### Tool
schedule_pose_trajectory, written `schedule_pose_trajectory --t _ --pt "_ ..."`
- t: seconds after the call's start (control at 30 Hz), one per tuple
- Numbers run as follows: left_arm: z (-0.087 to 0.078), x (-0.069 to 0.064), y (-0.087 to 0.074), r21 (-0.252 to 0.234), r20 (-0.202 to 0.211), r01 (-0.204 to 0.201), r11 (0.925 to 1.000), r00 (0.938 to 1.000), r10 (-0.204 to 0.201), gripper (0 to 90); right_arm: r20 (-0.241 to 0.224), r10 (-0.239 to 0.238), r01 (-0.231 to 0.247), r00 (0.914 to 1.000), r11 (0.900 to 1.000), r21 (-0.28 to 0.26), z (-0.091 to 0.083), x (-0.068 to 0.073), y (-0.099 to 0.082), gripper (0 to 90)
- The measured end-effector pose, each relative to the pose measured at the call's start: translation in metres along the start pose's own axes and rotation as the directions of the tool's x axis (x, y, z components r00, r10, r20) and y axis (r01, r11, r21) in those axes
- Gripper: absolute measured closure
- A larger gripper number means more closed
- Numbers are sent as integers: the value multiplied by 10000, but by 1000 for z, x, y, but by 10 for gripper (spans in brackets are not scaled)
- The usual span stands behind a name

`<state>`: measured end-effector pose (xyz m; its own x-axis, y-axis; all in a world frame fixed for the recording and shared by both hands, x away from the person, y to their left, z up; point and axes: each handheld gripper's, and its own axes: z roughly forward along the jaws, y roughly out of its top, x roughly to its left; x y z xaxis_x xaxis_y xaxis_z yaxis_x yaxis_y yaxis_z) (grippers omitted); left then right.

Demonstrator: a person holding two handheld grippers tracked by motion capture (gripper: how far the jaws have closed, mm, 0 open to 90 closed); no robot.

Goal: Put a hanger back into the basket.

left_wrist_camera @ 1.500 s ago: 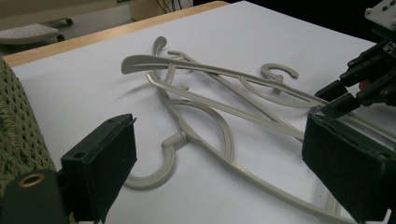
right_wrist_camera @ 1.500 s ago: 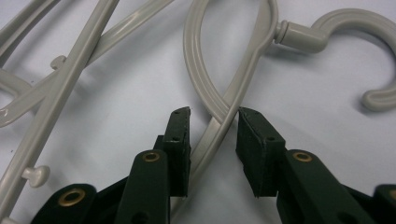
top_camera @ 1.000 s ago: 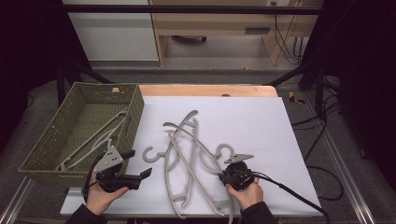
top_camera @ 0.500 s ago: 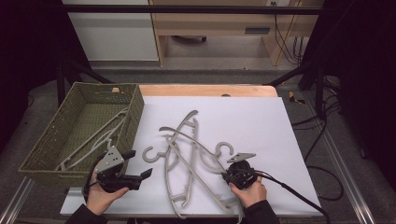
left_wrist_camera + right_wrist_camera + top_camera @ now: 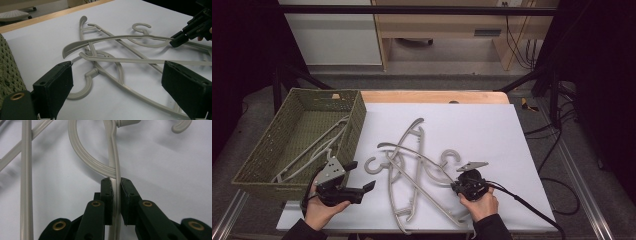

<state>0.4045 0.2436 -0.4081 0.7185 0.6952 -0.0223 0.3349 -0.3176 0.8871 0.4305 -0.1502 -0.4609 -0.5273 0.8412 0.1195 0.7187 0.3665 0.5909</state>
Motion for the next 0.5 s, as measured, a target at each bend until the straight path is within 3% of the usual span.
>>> schedule_pose_trajectory --t 0.17,0.37,0.43,0.5 --pt "-1 0 1 -12 30 -22 10000 10000 22 98 -252 68 -74 9997 9997 -226 -5 -1 2 818" --pt "-1 -1 2 17 115 -48 10000 9999 48 97 -362 -264 246 9990 9984 -506 -16 -4 5 819" --pt "-2 -2 2 2 147 -43 10000 9999 43 97 -528 -435 400 9977 9971 -648 -20 -5 6 819" --pt "-3 -2 4 -7 199 -59 10000 9998 59 97 -641 -970 909 9932 9915 -927 -24 -9 7 819"
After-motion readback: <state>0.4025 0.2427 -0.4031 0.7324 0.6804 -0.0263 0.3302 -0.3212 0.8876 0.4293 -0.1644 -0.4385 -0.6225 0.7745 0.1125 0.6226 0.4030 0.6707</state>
